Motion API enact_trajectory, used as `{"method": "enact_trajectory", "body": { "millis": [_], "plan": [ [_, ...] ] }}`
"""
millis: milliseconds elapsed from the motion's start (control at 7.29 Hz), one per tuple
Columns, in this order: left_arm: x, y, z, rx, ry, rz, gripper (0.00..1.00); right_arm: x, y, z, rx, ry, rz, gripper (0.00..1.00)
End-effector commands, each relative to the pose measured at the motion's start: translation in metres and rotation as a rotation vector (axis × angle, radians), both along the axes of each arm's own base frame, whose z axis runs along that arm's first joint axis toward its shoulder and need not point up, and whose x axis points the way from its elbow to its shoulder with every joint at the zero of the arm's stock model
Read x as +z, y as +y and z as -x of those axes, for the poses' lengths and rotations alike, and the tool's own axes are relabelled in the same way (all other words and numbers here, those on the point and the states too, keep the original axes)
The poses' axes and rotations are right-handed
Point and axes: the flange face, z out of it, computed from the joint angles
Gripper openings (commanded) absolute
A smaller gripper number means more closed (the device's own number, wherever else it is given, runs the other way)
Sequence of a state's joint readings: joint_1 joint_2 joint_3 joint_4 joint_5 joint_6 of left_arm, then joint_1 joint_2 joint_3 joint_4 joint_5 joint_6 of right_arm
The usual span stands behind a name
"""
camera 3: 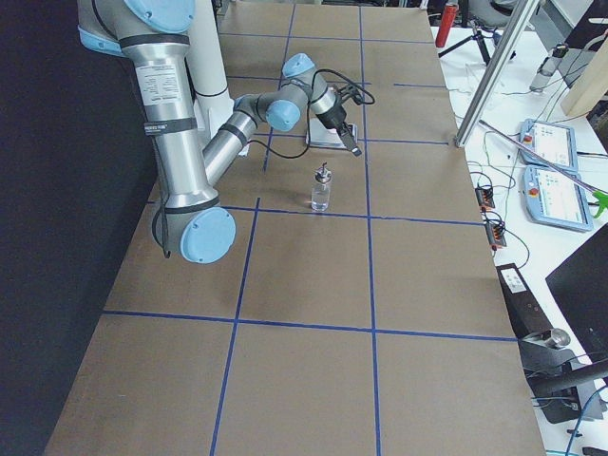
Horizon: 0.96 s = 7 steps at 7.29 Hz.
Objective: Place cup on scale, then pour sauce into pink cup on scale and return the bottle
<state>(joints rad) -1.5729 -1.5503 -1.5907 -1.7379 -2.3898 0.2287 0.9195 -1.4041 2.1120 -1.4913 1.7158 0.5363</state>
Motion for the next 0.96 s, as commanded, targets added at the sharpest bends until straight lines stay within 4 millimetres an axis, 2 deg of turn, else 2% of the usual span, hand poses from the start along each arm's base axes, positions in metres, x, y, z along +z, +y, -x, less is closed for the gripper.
{"method": "enact_trajectory", "body": {
  "millis": [0,137,275,412,549,686,824],
  "plan": [
    [0.0,0.0,0.0,0.0,0.0,-0.001,1.0,0.084,-0.056,-0.112,-0.229,0.012,0.059,1.0],
    [0.0,0.0,0.0,0.0,0.0,-0.001,1.0,0.14,-0.072,-0.166,-0.317,-0.003,0.078,1.0],
    [0.0,0.0,0.0,0.0,0.0,-0.001,1.0,0.192,-0.073,-0.2,-0.332,-0.035,0.138,1.0],
    [0.0,0.0,0.0,0.0,-0.001,-0.001,1.0,0.243,-0.055,-0.229,-0.279,-0.043,0.237,1.0],
    [0.0,0.0,0.0,0.0,-0.001,0.002,1.0,0.309,-0.025,-0.252,-0.235,-0.059,0.369,1.0],
    [0.0,0.0,0.0,-0.001,-0.003,0.005,1.0,0.332,-0.01,-0.279,-0.181,-0.086,0.415,1.0],
    [-0.001,-0.001,0.0,-0.002,-0.009,0.005,1.0,0.337,-0.004,-0.298,-0.14,-0.132,0.44,1.0]
  ]
}}
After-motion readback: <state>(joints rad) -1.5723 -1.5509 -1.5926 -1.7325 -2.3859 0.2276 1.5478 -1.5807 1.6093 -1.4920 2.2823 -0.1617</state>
